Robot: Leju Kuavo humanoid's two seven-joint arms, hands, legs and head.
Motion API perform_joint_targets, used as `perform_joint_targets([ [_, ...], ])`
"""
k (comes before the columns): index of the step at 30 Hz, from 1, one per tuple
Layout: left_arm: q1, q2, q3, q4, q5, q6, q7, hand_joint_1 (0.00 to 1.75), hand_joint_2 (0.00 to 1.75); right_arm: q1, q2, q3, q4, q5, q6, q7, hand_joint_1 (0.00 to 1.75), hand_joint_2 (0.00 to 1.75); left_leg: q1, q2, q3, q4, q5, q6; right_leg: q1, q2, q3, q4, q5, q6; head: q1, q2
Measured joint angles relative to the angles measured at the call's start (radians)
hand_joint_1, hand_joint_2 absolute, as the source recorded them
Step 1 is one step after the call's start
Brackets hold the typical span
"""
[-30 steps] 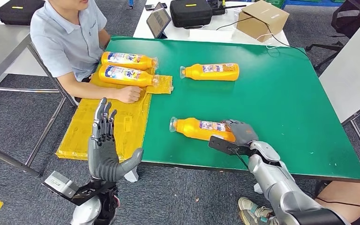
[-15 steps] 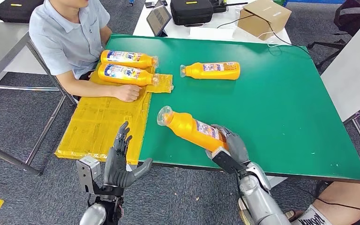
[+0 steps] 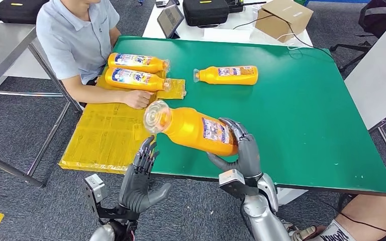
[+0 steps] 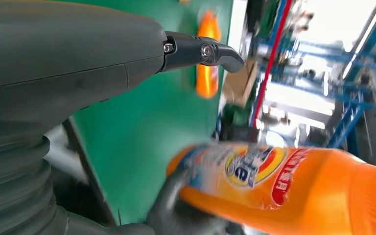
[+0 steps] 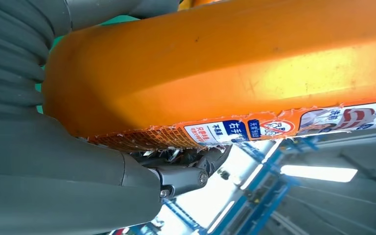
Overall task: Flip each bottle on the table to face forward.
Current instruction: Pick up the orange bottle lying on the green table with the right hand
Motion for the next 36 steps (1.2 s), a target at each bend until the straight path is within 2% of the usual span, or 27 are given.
perform_joint_targets([
  [4,-0.009,0.002,-0.028,-0.001,0.034,-0.056,0.001,0.0,1.75,-0.005,0.015,0.066,-0.001,0.022,0.034,0.003,1.75,1.75,0.0,0.0,0.0,0.0,0.0,0.0,0.0,0.0,0.0,0.0,0.0,0.0,0.0,0.0],
  [11,-0.029,0.0,-0.048,-0.008,0.015,-0.048,0.001,0.0,1.75,-0.018,0.05,0.173,0.038,0.041,0.053,0.013,1.75,1.75,0.0,0.0,0.0,0.0,0.0,0.0,0.0,0.0,-0.001,0.0,0.0,0.0,0.0,0.0],
  [21,-0.036,-0.001,-0.048,-0.008,0.015,-0.044,0.001,0.0,1.75,-0.018,0.058,0.216,0.063,0.04,0.053,0.011,1.75,1.75,0.0,0.0,-0.001,0.0,0.0,0.0,0.0,0.0,-0.001,0.0,0.0,0.0,0.0,0.0],
  [28,-0.036,-0.003,-0.042,-0.013,0.01,0.007,-0.007,0.0,1.75,-0.017,0.062,0.246,0.07,0.042,0.053,0.016,1.75,1.75,0.0,0.0,-0.001,0.0,0.0,0.0,0.0,0.0,-0.001,0.0,0.0,0.0,0.0,0.0],
  [36,-0.024,-0.004,-0.034,-0.06,-0.066,0.067,-0.084,0.0,1.75,-0.003,0.062,0.295,0.074,0.02,0.057,0.047,1.75,1.75,0.0,0.0,-0.001,0.0,0.0,0.0,0.0,0.0,-0.001,0.0,0.0,0.0,0.0,0.0],
])
